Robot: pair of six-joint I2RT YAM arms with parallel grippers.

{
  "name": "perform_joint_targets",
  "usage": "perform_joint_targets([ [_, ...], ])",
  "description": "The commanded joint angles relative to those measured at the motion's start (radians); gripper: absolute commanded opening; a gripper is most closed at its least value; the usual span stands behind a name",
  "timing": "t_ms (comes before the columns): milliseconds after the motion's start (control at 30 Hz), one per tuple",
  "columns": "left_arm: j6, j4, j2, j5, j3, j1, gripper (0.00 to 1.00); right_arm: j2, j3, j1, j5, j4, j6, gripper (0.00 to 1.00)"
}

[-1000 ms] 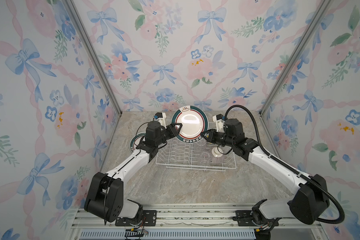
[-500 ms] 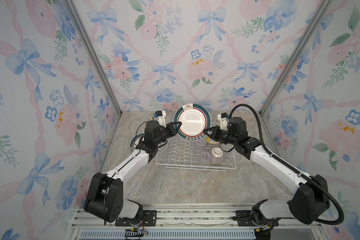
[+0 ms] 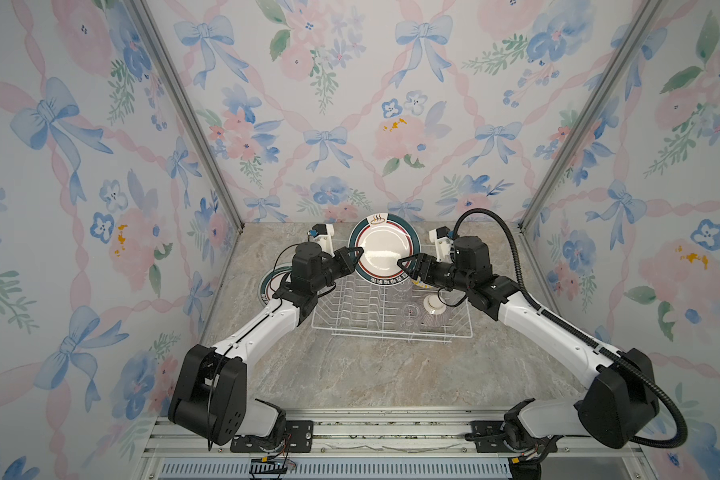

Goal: Unload the mixed dishes from the dish rack
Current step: 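Grasp the raised plate rim with the left gripper beside the right gripper, then open the right gripper while the left gripper carries the plate toward the plate stack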

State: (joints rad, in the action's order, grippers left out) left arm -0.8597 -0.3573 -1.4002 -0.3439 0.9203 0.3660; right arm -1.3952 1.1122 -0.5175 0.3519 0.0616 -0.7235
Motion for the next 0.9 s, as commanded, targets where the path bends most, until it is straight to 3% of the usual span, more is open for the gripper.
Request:
perform_joint_targets([
  [0,0.026,-0.017,0.003,0.015,0.005,0.002,0.00,0.010,-0.003,-0.006,0.006,-0.028,0.022,0.89],
  [200,0.029,-0.018,0.002,0.023,0.010,0.001,0.00,0.037,-0.007,-0.004,-0.035,0.019,0.060,0.99],
  [867,0.025,0.004,0.011,0.020,0.004,-0.049,0.00,0.114,-0.024,0.005,-0.152,0.114,0.159,0.97],
])
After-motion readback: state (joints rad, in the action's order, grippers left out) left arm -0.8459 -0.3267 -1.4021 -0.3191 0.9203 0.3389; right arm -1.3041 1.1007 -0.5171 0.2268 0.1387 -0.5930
